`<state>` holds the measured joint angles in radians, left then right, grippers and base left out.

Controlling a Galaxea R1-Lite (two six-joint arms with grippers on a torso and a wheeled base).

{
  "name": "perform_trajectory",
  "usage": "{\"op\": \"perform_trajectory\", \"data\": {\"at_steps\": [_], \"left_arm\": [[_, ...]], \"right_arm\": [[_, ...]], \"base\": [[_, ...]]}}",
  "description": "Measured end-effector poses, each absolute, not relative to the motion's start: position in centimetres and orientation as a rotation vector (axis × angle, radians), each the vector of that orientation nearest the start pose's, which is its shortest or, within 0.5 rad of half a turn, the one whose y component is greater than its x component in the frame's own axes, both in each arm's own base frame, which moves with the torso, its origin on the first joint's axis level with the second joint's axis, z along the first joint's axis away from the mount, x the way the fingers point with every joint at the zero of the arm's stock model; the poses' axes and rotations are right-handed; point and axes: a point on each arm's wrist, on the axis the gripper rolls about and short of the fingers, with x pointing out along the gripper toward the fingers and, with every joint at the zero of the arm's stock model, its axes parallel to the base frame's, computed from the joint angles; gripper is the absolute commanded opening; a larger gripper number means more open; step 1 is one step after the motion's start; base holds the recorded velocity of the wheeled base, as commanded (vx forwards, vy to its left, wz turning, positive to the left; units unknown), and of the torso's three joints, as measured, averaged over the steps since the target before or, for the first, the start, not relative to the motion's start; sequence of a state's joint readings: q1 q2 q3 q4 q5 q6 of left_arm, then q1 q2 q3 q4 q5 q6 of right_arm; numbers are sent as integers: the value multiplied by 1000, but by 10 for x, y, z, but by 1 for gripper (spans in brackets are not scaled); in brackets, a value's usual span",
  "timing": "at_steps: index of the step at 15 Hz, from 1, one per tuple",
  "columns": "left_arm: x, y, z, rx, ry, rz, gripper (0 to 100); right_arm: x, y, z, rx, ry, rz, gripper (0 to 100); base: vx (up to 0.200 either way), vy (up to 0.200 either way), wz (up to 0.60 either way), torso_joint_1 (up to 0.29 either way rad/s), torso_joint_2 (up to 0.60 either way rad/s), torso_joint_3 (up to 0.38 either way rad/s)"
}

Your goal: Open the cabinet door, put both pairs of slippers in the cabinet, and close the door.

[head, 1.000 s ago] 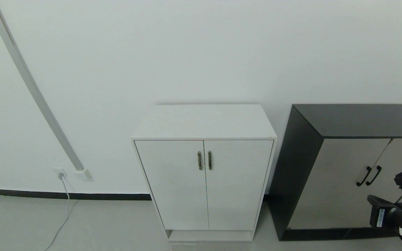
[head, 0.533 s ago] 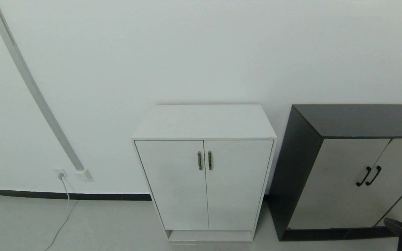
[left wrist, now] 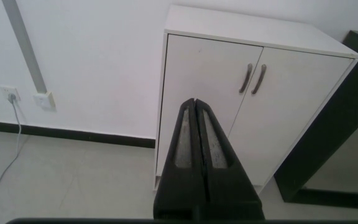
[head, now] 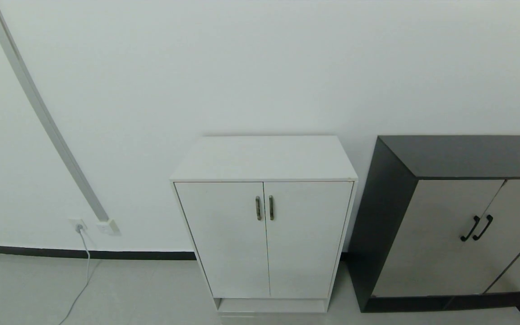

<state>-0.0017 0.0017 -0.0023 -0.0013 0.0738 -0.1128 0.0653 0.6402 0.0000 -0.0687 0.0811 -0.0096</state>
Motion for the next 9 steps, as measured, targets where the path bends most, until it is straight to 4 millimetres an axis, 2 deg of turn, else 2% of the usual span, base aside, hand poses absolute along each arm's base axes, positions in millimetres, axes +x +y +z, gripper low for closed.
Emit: {"op": "perform_trajectory", "data": {"at_steps": [6,9], "left_arm": [[-23,2,77,-114,-7,72,0],[-23,2,77,-115,-7,73,0]], "right_arm": [[16,5,77,-91,511,255,0],[14,4,77,-97,471,241,0]], "base": [[0,0,0,0,0,0],[0,0,0,0,0,0]]}}
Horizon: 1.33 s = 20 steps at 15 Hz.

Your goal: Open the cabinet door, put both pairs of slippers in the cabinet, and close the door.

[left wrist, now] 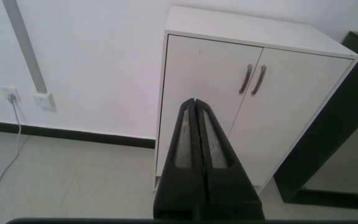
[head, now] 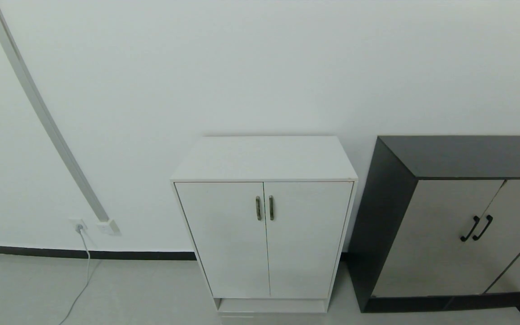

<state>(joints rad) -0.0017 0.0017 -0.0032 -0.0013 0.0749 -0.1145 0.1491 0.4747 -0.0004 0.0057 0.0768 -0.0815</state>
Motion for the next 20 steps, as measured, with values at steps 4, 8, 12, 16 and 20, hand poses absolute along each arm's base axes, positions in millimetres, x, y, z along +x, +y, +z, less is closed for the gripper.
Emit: {"op": "perform_trajectory", "data": {"at_steps": [4,8,12,16,20], "left_arm": [[-23,2,77,-115,-7,72,0],[-23,2,76,-114,-6,73,0],[-23,2,76,-114,-6,73,0],[-23,2,76,-114,-6,73,0],[-23,2,76,-115,-7,73,0]], "right_arm": [[2,2,78,-75,328,135,0],[-11,2,78,-72,165,92,0],[-19,2,76,-73,51,81,0],[-22,2,75,-86,8,83,0],[-23,2,75,-98,-3,115,0]], "base": [[0,0,0,0,0,0],[0,0,0,0,0,0],[0,0,0,0,0,0],[0,0,0,0,0,0],[0,0,0,0,0,0]]}}
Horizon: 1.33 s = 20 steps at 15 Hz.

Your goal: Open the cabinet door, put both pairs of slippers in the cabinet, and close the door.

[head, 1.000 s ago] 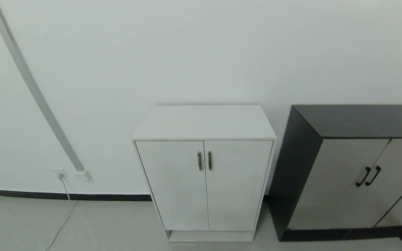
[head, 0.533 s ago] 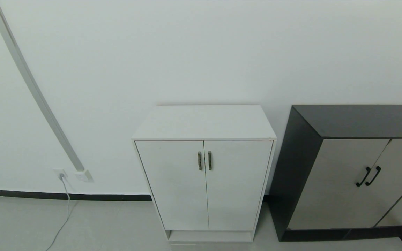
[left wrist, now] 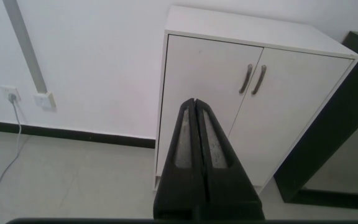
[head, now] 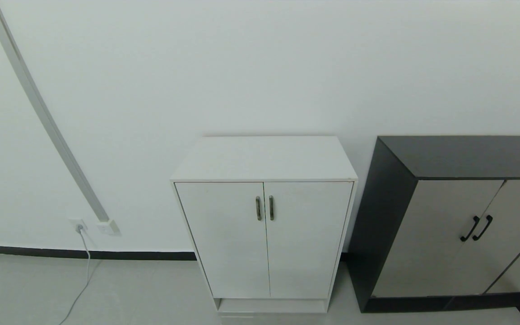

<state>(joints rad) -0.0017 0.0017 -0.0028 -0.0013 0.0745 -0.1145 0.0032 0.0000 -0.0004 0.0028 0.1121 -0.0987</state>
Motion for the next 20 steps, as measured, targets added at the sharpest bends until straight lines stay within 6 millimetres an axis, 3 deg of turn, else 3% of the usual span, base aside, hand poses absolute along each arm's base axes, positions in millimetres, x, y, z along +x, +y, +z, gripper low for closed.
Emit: {"op": "perform_trajectory", "data": {"at_steps": [5,20], "left_arm": [[-23,2,76,-113,-6,73,0],[-23,2,76,-110,-5,73,0]], "right_arm": [[-23,0,76,40,-7,6,0],[-23,0,76,34,-9,0,0]], "base": [[0,0,0,0,0,0],[0,0,0,0,0,0]]}}
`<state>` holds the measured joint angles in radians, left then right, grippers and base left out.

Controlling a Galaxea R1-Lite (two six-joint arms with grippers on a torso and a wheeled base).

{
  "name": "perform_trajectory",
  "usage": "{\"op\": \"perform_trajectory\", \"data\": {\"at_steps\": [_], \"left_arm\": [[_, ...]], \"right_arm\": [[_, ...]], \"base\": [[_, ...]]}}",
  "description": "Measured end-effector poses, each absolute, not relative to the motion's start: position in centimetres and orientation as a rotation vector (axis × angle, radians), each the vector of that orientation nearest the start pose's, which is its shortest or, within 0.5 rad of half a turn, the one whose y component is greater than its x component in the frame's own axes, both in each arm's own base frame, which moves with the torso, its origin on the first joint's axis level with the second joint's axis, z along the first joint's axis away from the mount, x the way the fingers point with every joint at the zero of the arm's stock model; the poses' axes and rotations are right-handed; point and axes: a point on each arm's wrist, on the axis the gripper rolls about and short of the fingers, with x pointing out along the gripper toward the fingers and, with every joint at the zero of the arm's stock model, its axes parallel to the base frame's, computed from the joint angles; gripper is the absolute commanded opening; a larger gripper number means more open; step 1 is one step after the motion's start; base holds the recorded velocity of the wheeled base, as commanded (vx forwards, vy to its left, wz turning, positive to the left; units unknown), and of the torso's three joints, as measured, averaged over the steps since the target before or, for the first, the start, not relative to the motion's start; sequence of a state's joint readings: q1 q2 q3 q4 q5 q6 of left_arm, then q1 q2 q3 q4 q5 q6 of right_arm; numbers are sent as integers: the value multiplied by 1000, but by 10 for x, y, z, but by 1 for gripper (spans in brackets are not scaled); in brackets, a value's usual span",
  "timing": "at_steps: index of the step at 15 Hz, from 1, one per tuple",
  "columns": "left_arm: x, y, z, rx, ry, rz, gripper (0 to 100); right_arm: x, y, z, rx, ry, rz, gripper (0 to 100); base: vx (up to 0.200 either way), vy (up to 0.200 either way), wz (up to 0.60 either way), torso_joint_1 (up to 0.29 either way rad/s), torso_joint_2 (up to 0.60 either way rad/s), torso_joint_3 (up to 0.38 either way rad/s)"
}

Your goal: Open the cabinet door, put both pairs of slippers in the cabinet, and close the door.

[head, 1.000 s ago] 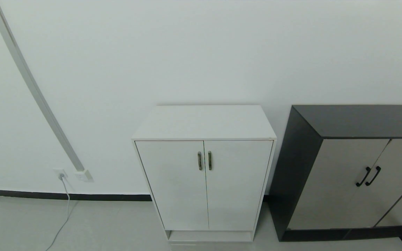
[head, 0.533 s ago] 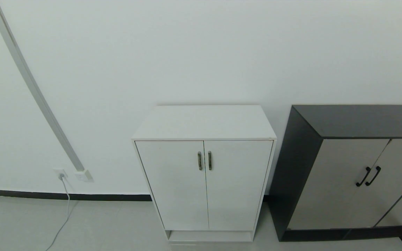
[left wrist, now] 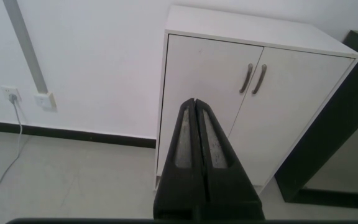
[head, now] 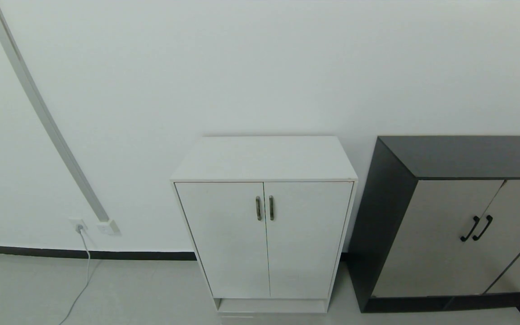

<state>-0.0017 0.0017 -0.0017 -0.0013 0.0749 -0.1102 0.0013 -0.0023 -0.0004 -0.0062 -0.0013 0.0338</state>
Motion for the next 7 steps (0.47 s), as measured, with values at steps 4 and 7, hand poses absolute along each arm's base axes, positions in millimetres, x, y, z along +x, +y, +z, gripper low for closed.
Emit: {"op": "perform_trajectory", "data": {"at_steps": [4,7], "left_arm": [[-23,2,76,-110,-5,73,0],[-23,2,76,-110,-5,73,0]], "right_arm": [[-23,0,76,32,-8,0,0],[-23,0,76,32,-8,0,0]], "base": [[0,0,0,0,0,0],[0,0,0,0,0,0]]}}
